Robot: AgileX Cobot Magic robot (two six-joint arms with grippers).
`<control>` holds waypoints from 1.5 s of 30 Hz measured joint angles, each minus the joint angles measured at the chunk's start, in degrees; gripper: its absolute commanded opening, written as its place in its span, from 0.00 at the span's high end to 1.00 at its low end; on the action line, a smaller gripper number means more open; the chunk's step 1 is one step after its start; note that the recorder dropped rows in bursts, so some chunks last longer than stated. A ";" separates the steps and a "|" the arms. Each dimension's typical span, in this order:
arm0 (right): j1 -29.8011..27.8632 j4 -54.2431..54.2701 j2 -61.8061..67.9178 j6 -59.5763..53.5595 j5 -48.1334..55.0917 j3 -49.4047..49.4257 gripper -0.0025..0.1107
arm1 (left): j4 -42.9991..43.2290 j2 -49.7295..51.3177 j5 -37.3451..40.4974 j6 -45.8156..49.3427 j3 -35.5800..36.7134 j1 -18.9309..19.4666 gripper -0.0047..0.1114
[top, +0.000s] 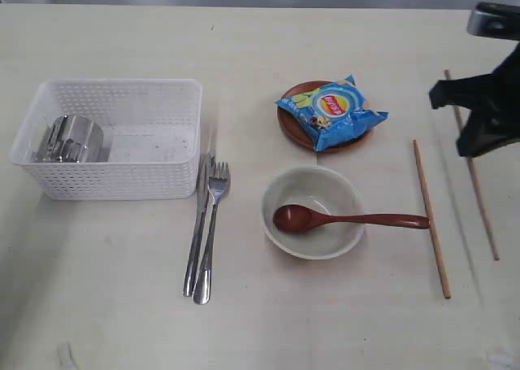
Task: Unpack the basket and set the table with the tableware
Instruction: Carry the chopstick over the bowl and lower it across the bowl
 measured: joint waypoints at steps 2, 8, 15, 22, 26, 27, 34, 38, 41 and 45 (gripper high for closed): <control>3.63 4.32 -0.55 -0.09 0.44 -0.22 0.98 | -0.09 0.00 -0.10 0.00 0.00 0.00 0.96; 16.28 10.61 -0.56 2.89 1.15 -0.22 0.98 | -0.09 0.00 -0.10 0.00 0.00 0.00 0.96; 25.23 10.92 0.45 11.24 -1.27 -0.22 0.98 | -1.02 0.00 -0.10 0.44 0.00 0.00 0.96; 31.63 10.92 6.23 17.01 -6.50 -0.22 0.98 | -1.42 0.00 -0.10 0.44 0.00 0.00 0.96; 33.15 11.01 9.53 18.25 -8.26 -0.31 0.98 | -1.54 0.00 -0.10 0.58 0.00 0.00 0.96; 33.15 10.72 10.16 18.51 -8.39 -0.31 0.98 | -1.54 0.00 -0.10 0.61 0.00 0.00 0.96; 33.15 9.16 11.00 21.63 -13.98 -0.31 0.98 | -1.65 0.00 -0.10 1.10 0.00 0.00 0.96; 33.15 5.53 11.27 26.85 -17.66 -0.31 0.98 | -1.65 0.00 -0.10 1.10 0.00 0.00 0.96; 33.15 4.50 12.58 28.02 -17.66 -0.31 0.98 | -1.77 0.00 -0.10 1.32 0.00 0.00 0.96; 33.15 4.50 13.60 28.02 -17.43 -0.56 0.98 | -1.77 0.00 -0.10 1.32 0.00 0.00 0.96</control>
